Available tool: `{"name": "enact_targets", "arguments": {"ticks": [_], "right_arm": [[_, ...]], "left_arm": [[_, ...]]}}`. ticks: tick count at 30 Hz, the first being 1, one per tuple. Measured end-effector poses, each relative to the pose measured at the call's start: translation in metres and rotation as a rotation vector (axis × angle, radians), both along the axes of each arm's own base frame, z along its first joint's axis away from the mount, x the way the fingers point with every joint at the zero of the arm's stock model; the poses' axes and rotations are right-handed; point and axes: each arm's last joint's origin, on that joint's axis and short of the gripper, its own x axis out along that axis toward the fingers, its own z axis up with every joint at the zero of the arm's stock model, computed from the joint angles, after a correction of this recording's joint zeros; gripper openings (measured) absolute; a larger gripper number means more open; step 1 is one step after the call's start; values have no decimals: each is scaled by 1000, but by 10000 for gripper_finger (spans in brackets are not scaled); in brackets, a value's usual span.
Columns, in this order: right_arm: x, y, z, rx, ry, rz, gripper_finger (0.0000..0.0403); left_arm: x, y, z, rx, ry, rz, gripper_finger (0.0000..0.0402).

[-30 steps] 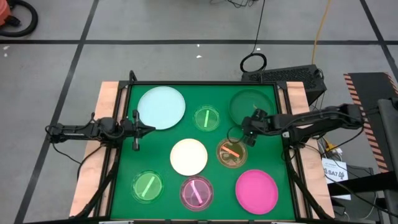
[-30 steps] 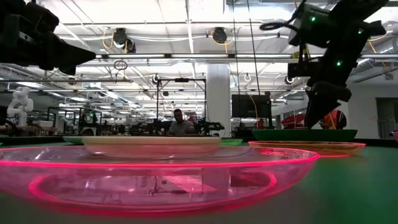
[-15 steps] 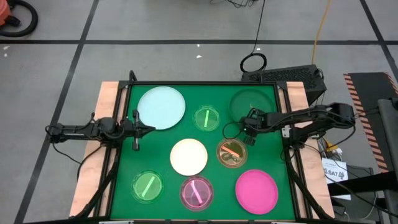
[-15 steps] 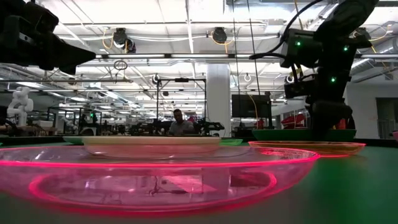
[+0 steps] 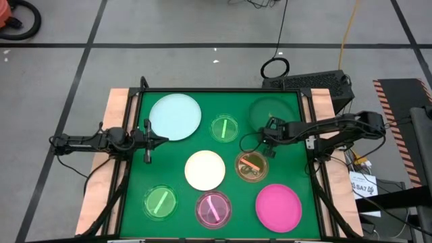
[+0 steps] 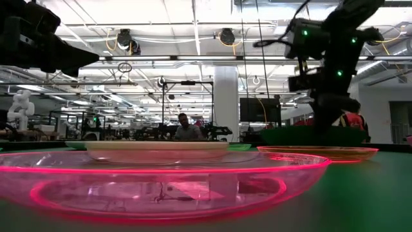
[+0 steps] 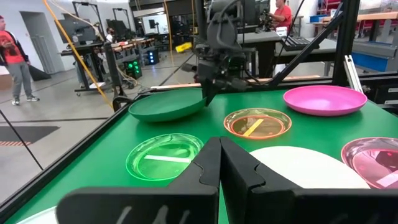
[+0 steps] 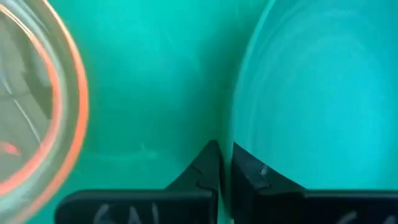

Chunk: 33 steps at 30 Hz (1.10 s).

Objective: Stack plastic plates
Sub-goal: Stack the dark green plate on the light blue plate

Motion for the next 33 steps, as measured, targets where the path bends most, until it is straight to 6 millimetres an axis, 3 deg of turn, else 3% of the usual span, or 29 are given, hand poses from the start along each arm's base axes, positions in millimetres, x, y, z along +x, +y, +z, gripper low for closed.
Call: {"name": "enact_targets", "arguments": {"ticks": [8, 17, 28, 33], "right_arm": [[25, 13, 37, -15, -111, 104, 6], [42, 29, 66, -204, -200, 235, 5], [70, 50, 68, -320, -331, 478, 5], [85, 56, 62, -419, -331, 641, 5]], "left_arm": [[0, 0, 0, 0, 0, 0, 4], [0, 0, 0, -3, 0, 1, 4], [0, 3, 1, -22, -15, 110, 4], [0, 3, 5, -39, -53, 115, 46]]}}
